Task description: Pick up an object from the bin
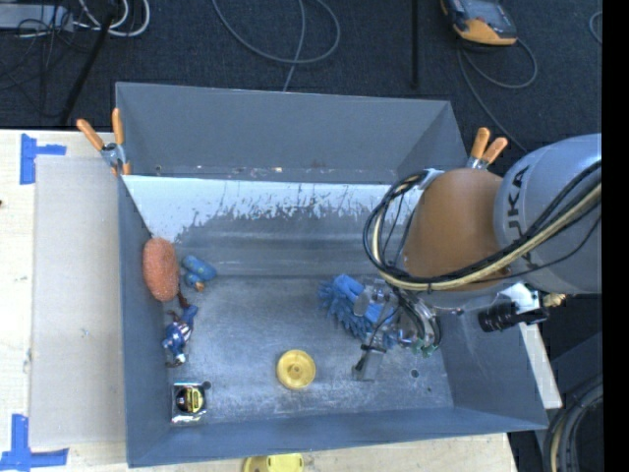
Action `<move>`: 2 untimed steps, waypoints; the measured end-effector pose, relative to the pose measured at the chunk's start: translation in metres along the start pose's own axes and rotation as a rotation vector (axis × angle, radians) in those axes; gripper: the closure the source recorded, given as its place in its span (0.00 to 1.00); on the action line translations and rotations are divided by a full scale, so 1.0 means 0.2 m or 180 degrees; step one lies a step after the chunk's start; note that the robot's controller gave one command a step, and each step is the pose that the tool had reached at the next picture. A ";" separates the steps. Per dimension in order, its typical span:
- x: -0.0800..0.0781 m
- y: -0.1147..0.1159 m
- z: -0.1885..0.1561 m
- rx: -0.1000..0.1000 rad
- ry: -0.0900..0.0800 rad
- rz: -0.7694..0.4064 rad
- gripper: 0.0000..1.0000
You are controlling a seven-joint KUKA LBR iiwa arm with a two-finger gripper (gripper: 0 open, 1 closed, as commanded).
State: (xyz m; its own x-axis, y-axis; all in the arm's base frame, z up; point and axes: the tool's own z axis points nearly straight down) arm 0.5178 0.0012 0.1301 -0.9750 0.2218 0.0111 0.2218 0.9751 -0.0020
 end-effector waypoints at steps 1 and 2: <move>-0.06 -0.14 -0.08 -0.0012 -0.0037 0.0589 0.00; -0.21 -0.07 0.04 -0.0010 -0.0032 0.0955 1.00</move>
Offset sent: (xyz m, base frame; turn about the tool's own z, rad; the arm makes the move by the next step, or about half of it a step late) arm 0.0374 -0.0234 -0.0069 0.3038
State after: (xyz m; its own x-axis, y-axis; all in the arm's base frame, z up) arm 0.5552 -0.0212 0.1222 -0.8659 0.5002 0.0006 0.5002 0.8659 -0.0006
